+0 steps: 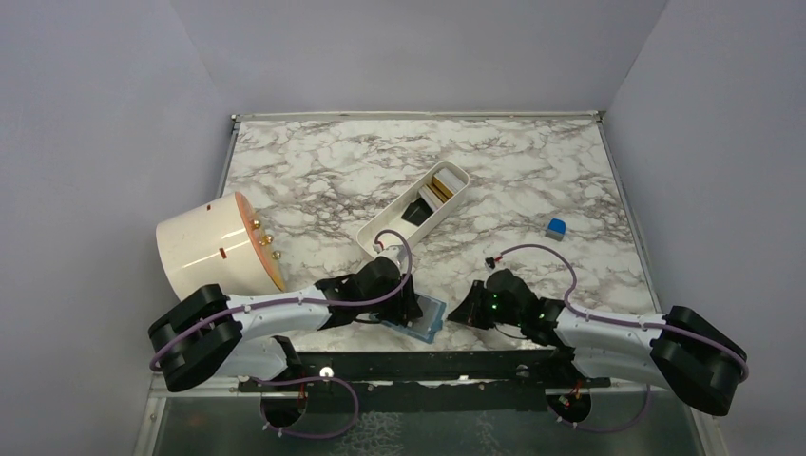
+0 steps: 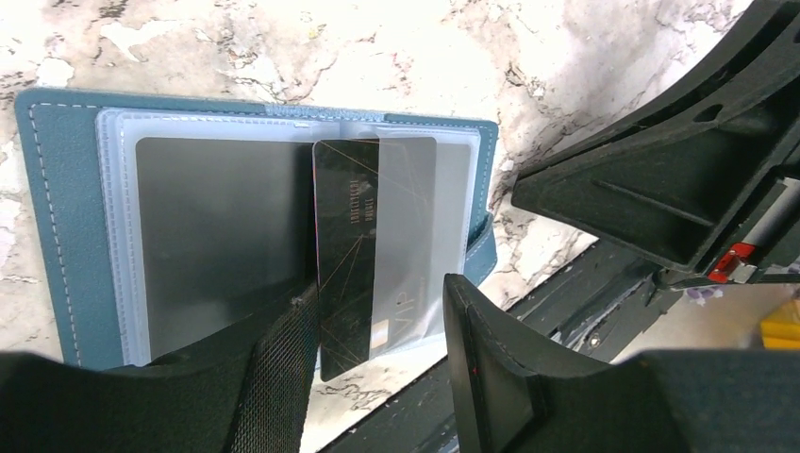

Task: Put the credit cards into the card holder
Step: Insert the credit card into the card holder.

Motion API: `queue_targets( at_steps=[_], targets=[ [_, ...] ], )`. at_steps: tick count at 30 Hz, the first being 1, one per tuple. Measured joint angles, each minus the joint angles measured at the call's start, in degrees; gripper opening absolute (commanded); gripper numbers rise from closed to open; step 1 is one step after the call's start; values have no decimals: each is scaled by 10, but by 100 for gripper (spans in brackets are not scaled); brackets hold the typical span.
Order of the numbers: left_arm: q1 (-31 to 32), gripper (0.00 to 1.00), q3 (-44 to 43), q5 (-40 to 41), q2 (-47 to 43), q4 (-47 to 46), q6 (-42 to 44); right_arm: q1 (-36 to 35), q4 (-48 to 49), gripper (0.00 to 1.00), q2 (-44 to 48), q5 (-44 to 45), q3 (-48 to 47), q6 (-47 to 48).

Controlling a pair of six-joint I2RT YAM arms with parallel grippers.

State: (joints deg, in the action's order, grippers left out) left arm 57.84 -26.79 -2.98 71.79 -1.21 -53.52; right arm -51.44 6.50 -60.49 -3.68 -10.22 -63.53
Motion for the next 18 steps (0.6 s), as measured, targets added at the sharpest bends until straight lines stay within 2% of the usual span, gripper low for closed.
queue_targets(
  at_steps=[10,14,18],
  targets=[
    [0,55,-17,33,-7,39,21,0,6,10,-15,5,-10,2],
    [0,57,-34,50,-8,57,35,0,17,15,-18,5,-10,-3],
    [0,58,-44,61,-10,64,44,0,33,16,-22,5,-10,-8]
  ],
)
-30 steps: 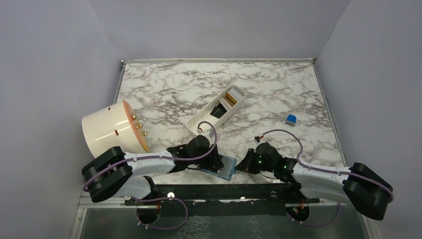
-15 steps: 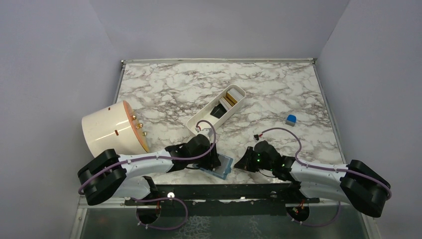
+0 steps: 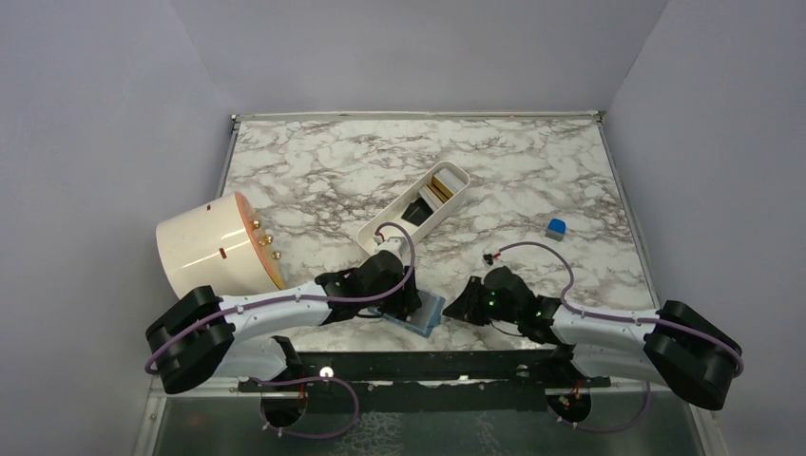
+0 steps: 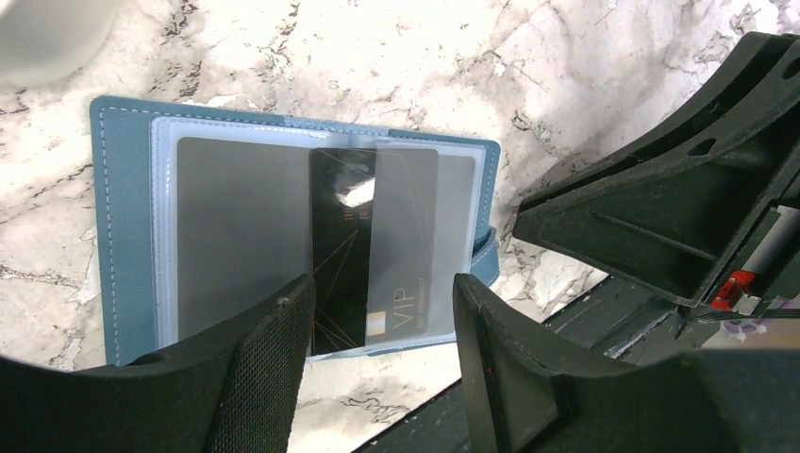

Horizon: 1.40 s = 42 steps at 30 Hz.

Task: Put the credit cards into the card holder
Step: Insert the credit card into the card holder.

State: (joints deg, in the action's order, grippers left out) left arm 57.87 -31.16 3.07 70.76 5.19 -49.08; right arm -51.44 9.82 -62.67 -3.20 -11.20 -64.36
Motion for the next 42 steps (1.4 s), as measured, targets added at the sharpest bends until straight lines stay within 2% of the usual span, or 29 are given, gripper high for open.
queue_targets(
  at_steps=[10,20,30,33,35,39,42],
  targets=[
    [0,59,-1,4,0,0,19,0,18,23,-32,0,-8,-11],
    [0,59,22,-3,17,-43,23,0,24,20,-79,6,-39,-6],
    [0,45,43,-38,28,-98,2,0,42,14,-121,15,-64,16],
    [0,43,46,-55,39,-115,-7,0,32,14,-123,30,-74,33],
    [0,44,48,-68,45,-130,-14,0,10,14,-123,53,-90,54],
    [0,51,47,-92,48,-159,-20,0,-31,22,-120,75,-119,81],
    [0,55,37,-95,44,-147,-23,0,-75,28,-104,97,-152,104]
  ],
)
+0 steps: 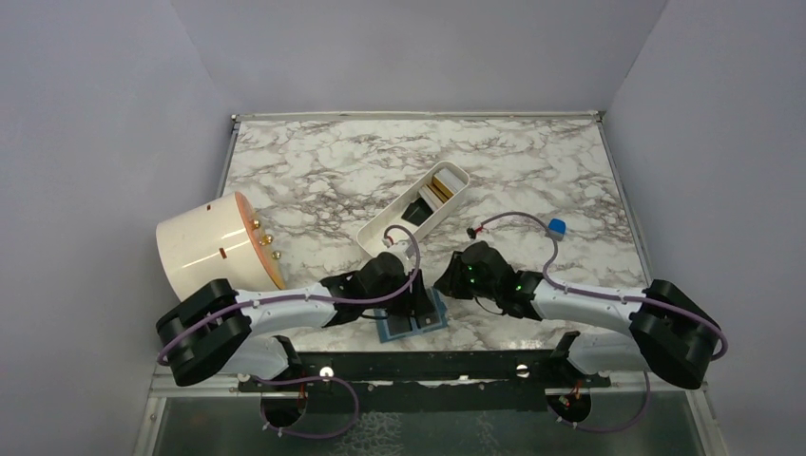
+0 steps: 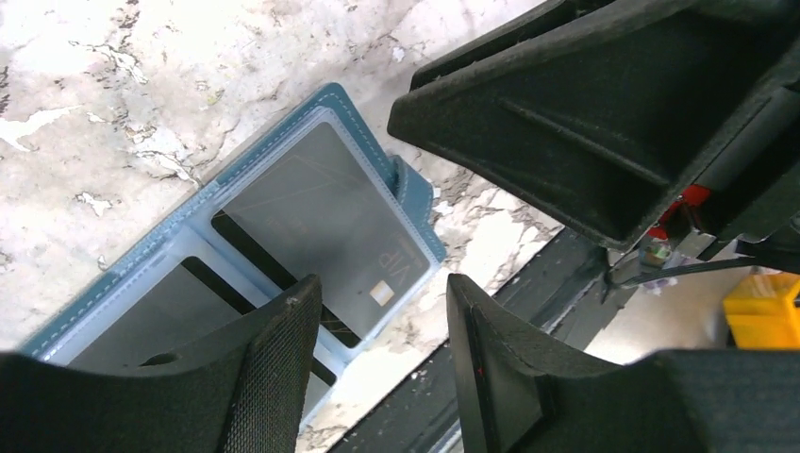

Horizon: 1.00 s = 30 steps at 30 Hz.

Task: Put the credit cards into the card holder
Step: Insert the credit card into the card holder, then turn over the card holder at the center of the board.

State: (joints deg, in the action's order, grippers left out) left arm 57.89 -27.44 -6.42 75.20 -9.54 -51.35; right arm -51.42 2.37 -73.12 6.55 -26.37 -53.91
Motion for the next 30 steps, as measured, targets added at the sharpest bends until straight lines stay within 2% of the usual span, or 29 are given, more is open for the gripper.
queue_targets(
  at_steps=[6,11,14,20,30],
  targets=[
    [-14,56,-18,8,-44,60,-4,0,-81,30,51,12,-34,28],
    [-73,58,-6,7,-115,118,-4,-1,-93,31,71,-17,-37,41],
    [-111,59,19,6,-161,144,-6,-17,-93,30,49,-35,-48,42],
    [-129,59,87,-10,-228,166,-28,-77,-81,28,-13,-51,-92,40],
    [-149,59,153,-54,-262,123,-73,-100,-66,28,-101,-61,-142,40]
  ],
)
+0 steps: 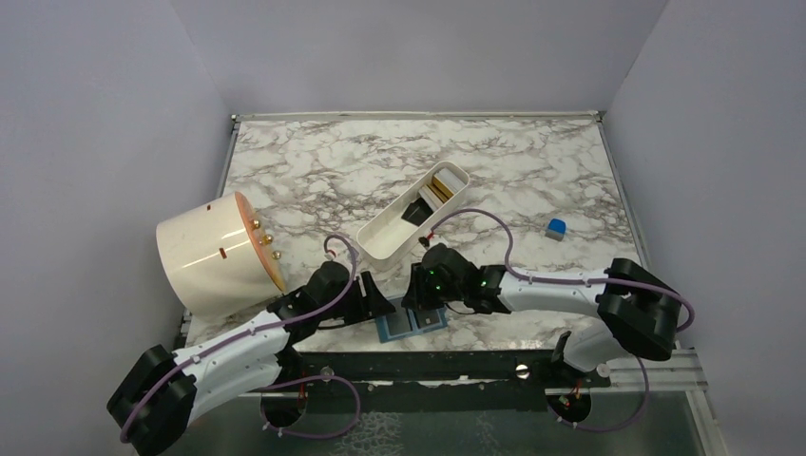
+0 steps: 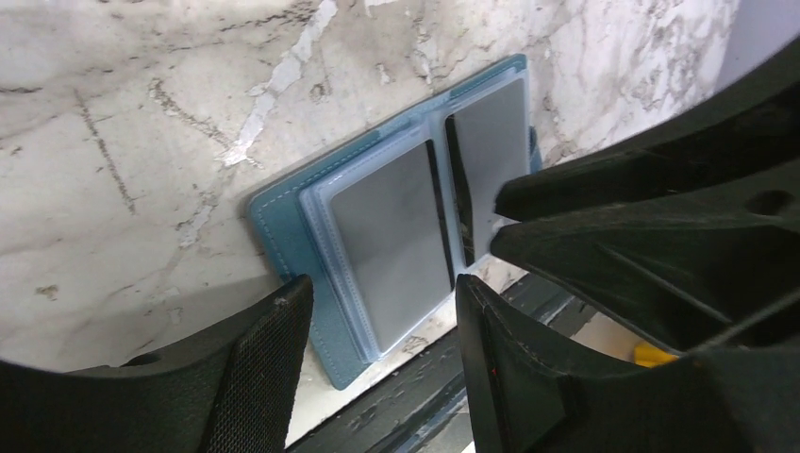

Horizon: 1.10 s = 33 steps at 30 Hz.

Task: Put the credit cards into the card holder
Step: Turn over the card holder at the center of the board.

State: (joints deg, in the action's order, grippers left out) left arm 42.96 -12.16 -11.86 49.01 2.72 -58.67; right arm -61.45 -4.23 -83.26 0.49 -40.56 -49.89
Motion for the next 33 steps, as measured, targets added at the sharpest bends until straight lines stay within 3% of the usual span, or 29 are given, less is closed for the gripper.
queue_targets(
  at_steps=[17,33],
  targets=[
    [-1,60,7,-7,5,-59,-23,0,23,17,-69,-6,-2,-13],
    [-2,59,25,-7,22,-102,-33,0,77,16,-71,-14,26,-35]
  ],
)
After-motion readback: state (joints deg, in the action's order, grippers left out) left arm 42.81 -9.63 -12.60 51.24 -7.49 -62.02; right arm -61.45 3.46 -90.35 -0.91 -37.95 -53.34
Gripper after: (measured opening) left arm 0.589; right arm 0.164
